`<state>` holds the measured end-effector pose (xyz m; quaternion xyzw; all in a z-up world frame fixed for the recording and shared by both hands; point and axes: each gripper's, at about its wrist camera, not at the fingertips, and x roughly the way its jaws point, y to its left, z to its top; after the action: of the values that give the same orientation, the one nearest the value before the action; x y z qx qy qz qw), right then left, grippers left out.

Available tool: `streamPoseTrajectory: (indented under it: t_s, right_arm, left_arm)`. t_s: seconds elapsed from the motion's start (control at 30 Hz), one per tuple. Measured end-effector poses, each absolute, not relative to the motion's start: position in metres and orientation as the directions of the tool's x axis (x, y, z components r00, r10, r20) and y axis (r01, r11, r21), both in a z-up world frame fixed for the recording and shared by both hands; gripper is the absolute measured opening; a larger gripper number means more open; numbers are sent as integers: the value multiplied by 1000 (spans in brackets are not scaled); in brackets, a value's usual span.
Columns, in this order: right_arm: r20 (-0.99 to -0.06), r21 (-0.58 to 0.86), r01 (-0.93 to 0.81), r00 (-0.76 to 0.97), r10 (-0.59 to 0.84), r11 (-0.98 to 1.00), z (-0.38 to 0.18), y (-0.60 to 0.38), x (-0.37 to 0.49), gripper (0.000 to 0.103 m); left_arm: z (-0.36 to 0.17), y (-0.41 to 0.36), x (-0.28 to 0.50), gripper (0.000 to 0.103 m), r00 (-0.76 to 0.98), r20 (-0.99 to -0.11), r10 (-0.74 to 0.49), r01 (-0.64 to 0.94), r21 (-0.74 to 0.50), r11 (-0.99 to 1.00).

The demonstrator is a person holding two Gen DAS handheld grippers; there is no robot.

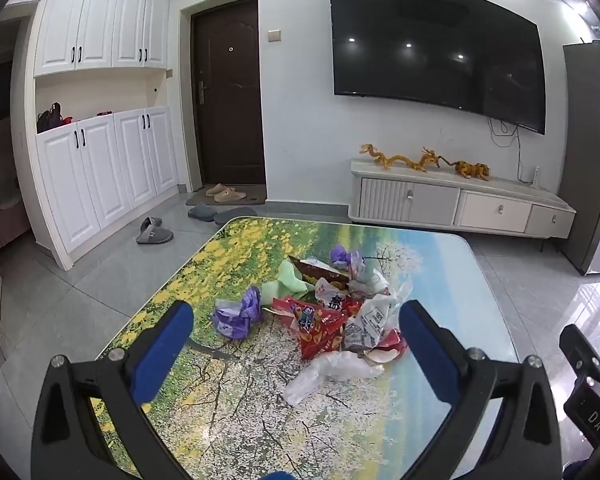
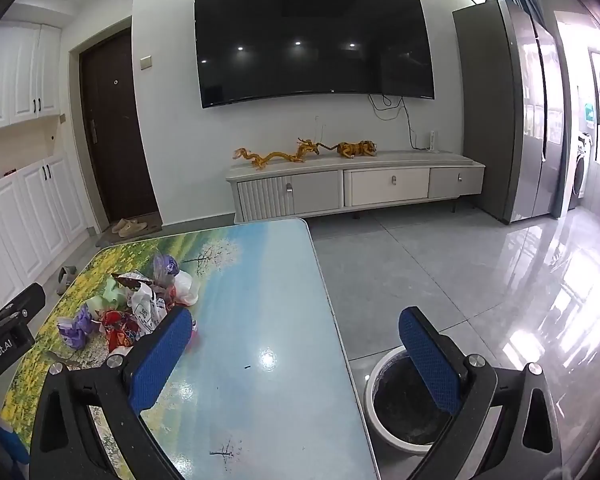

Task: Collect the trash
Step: 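Move both grippers toward the trash pile on the table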

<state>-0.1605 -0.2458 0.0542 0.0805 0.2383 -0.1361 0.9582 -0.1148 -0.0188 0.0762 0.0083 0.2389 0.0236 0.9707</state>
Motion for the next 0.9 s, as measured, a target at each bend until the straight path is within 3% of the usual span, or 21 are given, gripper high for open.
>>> streamPoseTrajectory:
  t_s: [0.37,0.9]
  right_arm:
    - [-381,96,304,891,-247,948,67,-246,-176,103]
    - [-359,108,342,889,-285,933,69,-254,-180,103]
  left_arm:
    - [91,-16,-128,103,912,-407,44,-36,27,999]
    - [86,-24,-130,103,909,-417,-11,25,27,999]
